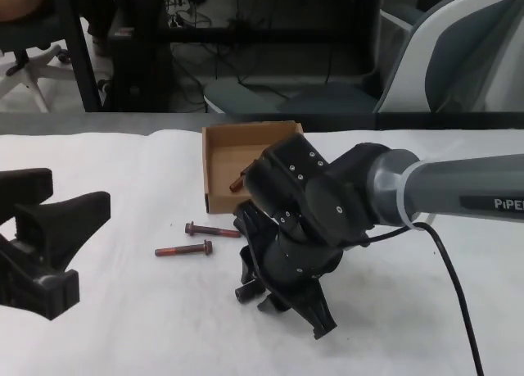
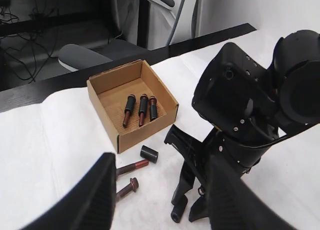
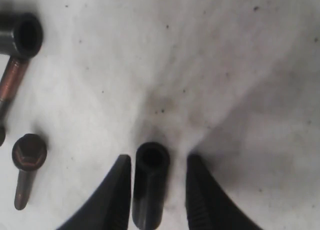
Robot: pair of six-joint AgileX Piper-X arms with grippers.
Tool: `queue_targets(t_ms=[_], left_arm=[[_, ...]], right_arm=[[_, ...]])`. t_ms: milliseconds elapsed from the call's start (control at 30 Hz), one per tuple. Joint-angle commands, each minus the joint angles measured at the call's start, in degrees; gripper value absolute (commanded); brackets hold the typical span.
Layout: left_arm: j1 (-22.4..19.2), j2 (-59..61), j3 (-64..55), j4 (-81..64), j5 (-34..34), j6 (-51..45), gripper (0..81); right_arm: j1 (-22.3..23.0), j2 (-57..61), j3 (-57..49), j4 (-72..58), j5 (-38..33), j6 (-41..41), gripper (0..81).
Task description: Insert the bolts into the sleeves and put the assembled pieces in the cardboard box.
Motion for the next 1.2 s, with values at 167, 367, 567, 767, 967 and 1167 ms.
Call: queue_targets(t_ms=[167,367,567,767,967,1167], left_arm=[[0.1,-0.6,-0.5,-0.6,-0.8,0.2,54.6],[0.1,-0.6,-0.5,-0.6,-2.8,0.2,54.6],[0.1,-0.6,-0.5,-0.6,-2.9,0.2,54.6],[0.1,-0.6,-0.5,-0.6,-2.9,0.2,54.6],[0.1,-0.6,-0.5,-0.6,-2.9,0.2,54.6],[0.1,-0.6,-0.5,-0.2,-2.9,7.0,54.6]], right_arm=[[-0.2,2.7,-1.0,-0.8,-1.7,0.7,37.7],[-0.2,3.9,-2.7,-0.3,-1.8,0.7,37.7],[-0.2,4.1,-3.0,2.2,-2.6,0.5,30.9],[-0.2,4.1,-3.0,2.0,-2.8,-0.7,0.1],[-0.2,4.1,-3.3,1.3,-2.1,-4.4,0.4],[-0.2,1.6,-3.5,1.3,-0.1,-8.8,0.4]])
